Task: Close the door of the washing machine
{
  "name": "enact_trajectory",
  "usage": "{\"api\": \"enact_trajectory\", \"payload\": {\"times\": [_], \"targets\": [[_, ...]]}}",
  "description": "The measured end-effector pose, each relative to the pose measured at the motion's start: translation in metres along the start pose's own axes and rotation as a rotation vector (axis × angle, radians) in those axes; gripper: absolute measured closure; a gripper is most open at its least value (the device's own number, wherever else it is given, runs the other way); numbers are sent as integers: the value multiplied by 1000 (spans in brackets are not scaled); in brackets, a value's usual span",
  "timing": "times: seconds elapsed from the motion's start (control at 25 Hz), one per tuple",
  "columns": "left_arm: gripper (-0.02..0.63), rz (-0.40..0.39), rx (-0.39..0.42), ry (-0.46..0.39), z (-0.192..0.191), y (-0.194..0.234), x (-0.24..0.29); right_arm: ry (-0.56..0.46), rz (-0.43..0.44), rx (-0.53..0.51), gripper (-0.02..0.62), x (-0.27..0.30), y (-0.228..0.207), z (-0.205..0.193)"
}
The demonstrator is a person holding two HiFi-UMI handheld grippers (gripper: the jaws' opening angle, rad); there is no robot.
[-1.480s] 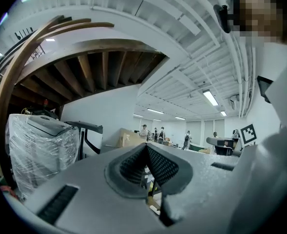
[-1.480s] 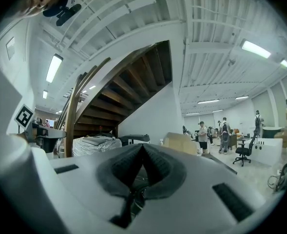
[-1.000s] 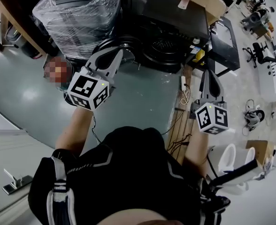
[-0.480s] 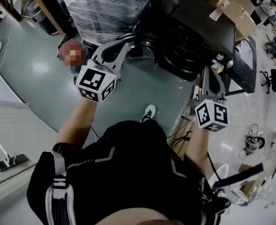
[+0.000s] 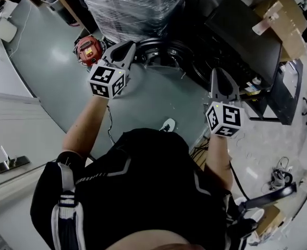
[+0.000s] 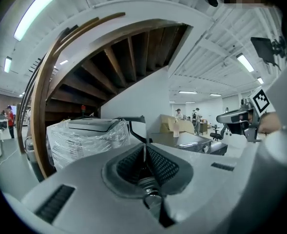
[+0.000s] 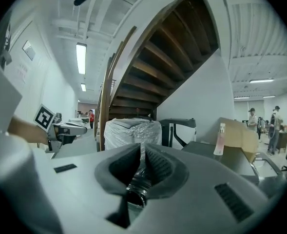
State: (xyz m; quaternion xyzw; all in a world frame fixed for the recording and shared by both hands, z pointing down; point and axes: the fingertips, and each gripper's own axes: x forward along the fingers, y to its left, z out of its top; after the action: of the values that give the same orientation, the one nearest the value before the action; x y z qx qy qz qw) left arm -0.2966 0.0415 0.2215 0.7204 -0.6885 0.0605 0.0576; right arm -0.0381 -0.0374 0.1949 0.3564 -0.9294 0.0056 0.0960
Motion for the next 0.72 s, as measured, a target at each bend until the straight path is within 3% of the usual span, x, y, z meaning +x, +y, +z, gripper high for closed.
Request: {"api": "enact_trajectory", "payload": {"times": [0.16,0.44,0.72], "targets": [[603,-5,18,50,-20,3,30,50,94,0,540,38,0,-25],[603,89,-1,129,-57,37,78,183,221,20,523,110,19,-82],[603,-7,13,239,-136,81,125,313,251,-13,506,180,57,-136]]}}
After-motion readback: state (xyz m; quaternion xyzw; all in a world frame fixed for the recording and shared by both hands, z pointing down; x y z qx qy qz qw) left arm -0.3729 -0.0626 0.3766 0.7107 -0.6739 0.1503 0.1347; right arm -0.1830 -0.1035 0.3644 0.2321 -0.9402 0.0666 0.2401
